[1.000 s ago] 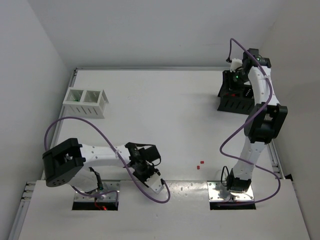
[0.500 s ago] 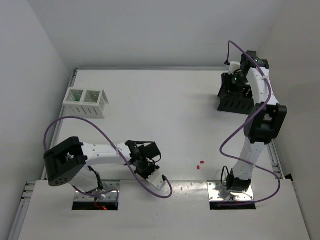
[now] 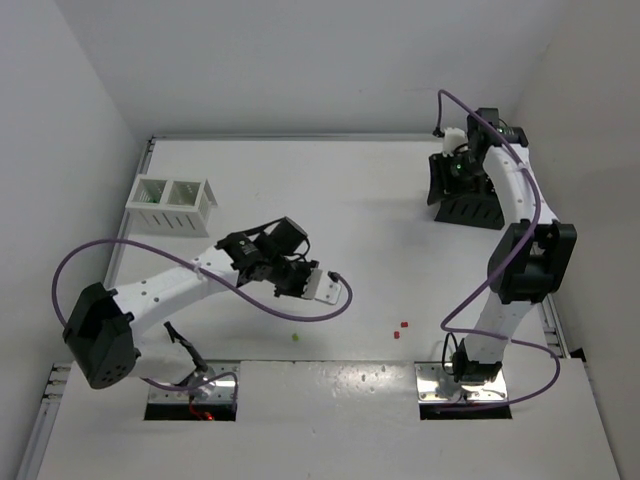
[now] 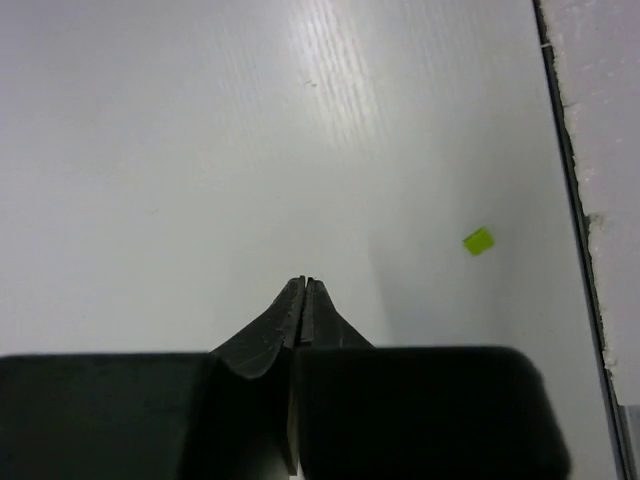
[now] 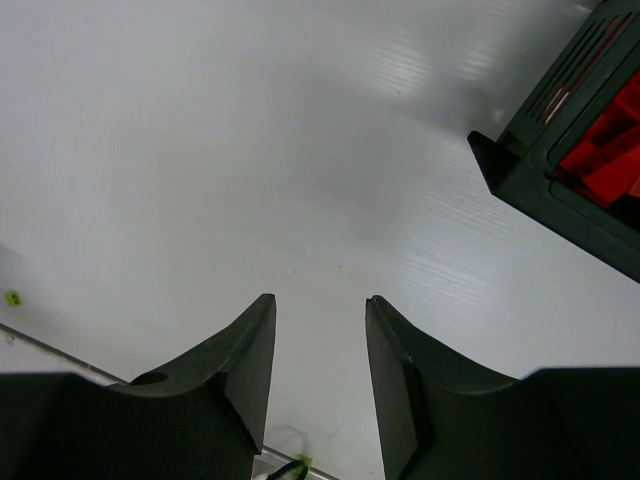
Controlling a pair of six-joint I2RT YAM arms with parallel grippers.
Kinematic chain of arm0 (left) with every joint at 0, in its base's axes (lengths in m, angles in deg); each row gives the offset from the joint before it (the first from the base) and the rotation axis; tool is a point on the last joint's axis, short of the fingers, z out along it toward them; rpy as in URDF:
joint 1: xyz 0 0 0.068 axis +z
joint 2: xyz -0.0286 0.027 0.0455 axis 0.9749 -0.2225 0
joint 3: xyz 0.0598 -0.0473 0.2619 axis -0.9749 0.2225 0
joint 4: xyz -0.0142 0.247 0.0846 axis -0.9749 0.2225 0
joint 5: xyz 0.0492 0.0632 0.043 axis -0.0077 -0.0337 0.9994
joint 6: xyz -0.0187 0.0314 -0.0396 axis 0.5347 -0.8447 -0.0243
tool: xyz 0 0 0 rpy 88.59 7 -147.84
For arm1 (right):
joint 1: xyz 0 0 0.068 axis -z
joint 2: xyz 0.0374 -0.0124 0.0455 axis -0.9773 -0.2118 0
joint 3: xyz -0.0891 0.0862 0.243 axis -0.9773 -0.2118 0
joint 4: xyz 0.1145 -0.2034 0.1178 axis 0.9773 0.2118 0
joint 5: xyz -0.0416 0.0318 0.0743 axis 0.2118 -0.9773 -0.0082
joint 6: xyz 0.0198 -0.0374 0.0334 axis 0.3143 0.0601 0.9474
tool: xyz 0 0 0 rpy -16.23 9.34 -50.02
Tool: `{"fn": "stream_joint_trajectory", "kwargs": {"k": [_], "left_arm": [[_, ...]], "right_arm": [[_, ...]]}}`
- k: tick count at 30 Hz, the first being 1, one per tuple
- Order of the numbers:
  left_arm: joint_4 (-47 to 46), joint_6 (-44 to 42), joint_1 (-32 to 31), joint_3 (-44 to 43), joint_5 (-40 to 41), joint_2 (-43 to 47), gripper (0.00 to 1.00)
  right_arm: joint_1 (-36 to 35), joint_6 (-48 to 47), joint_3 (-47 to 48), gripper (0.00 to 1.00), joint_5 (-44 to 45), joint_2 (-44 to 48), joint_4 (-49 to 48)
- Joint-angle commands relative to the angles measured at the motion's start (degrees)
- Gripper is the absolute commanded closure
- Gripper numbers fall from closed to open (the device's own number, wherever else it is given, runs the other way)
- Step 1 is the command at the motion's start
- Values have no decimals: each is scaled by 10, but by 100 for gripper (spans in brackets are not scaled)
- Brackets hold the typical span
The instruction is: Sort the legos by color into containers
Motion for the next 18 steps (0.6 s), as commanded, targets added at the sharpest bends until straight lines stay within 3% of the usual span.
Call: {"fn": "stream_joint_trajectory", "kwargs": {"k": [1, 2, 5, 14, 18], "left_arm": [[55, 2, 25, -21, -29, 10, 94], [65, -5, 25, -21, -29, 10, 78], [93, -30, 5, 9, -23, 10, 64], [30, -13, -69, 86, -17, -37, 45], [-5, -13, -87, 98, 2, -80, 43]], "right_arm": [[-7, -7, -3, 58, 2, 22, -21], [-7, -12, -3, 58, 2, 22, -21], [-12, -13, -9, 57, 7, 22, -21], [-12, -13, -25, 57, 7, 21, -26], [-17, -13, -25, 57, 19, 21, -26]]}}
